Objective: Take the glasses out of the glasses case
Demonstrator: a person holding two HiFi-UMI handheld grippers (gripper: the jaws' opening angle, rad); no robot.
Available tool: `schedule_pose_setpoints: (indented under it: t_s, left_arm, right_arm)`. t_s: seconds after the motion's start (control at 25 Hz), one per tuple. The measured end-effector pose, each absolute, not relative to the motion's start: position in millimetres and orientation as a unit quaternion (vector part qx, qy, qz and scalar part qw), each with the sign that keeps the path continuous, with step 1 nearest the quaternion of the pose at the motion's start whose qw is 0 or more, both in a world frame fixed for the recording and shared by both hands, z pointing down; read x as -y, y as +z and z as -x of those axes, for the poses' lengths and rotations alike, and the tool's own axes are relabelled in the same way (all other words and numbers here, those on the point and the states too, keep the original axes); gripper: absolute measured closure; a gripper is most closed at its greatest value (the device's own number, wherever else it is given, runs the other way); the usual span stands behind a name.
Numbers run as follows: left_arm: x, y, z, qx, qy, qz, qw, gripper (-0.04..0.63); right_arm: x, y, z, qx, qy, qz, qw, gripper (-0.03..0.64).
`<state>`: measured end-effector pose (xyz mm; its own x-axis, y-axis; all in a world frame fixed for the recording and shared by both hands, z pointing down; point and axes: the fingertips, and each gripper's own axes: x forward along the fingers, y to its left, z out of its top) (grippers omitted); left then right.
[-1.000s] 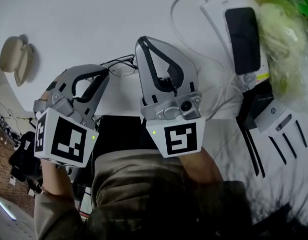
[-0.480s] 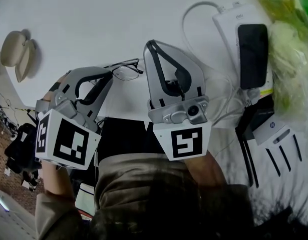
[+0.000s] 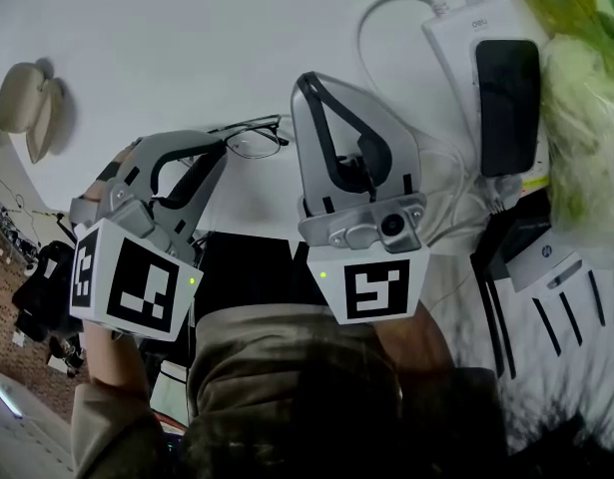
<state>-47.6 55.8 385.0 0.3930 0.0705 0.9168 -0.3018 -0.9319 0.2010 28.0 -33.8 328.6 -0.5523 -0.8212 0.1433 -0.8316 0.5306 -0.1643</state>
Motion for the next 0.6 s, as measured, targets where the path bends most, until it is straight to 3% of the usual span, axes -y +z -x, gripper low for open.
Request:
schedule_pose_setpoints:
  t_s: [0.6]
  left_arm:
    - [-60.3, 379.6, 40.6, 0.069, 0.553, -0.815, 0.160, 0.577]
  right_arm:
    - [27.0, 329.2, -28.7, 0.875, 0.115, -0.470, 0.014, 0.604]
